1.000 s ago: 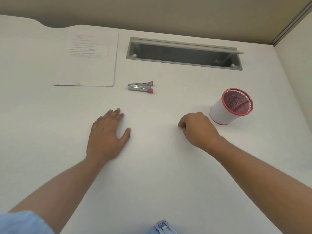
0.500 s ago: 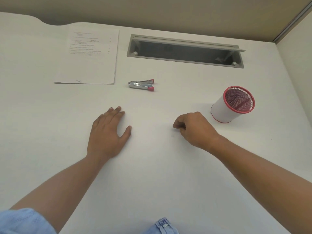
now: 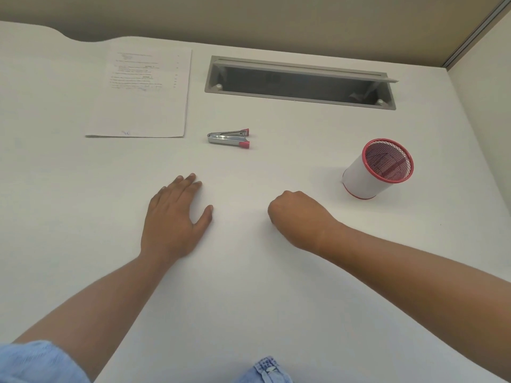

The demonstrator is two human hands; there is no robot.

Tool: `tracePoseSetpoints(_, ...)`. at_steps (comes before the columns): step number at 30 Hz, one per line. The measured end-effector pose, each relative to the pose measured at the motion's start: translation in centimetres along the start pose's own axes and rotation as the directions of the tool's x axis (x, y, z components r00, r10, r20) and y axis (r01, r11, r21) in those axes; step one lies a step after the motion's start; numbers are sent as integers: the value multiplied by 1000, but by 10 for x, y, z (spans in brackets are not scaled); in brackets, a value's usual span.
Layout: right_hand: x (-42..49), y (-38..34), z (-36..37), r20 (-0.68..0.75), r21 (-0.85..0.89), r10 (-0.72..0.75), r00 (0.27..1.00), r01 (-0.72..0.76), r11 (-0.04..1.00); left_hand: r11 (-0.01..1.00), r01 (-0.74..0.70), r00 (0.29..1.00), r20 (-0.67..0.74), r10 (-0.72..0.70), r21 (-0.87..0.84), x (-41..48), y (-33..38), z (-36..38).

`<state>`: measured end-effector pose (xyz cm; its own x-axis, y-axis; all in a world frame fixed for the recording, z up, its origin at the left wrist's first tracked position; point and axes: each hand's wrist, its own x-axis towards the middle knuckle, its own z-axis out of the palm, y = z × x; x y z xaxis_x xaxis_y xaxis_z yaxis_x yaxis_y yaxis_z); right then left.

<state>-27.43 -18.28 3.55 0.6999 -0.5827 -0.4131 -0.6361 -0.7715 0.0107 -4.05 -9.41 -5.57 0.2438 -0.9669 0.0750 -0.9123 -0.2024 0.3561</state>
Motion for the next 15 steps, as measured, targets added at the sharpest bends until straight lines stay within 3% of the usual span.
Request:
tracePoseSetpoints(10, 11, -3, 14, -93, 14, 140, 986, -140, 990, 1000, 5, 1000, 7, -5, -4, -1, 0, -1)
tracePoseSetpoints(13, 14, 8, 20, -73, 288, 245, 967, -215, 933, 1000, 5, 1000, 9, -5, -5, 0, 1, -1)
tracePoseSetpoints(15, 8, 20, 13, -18, 561, 365, 931, -293, 774, 1000, 5, 1000, 10, -5, -2, 0, 1, -1)
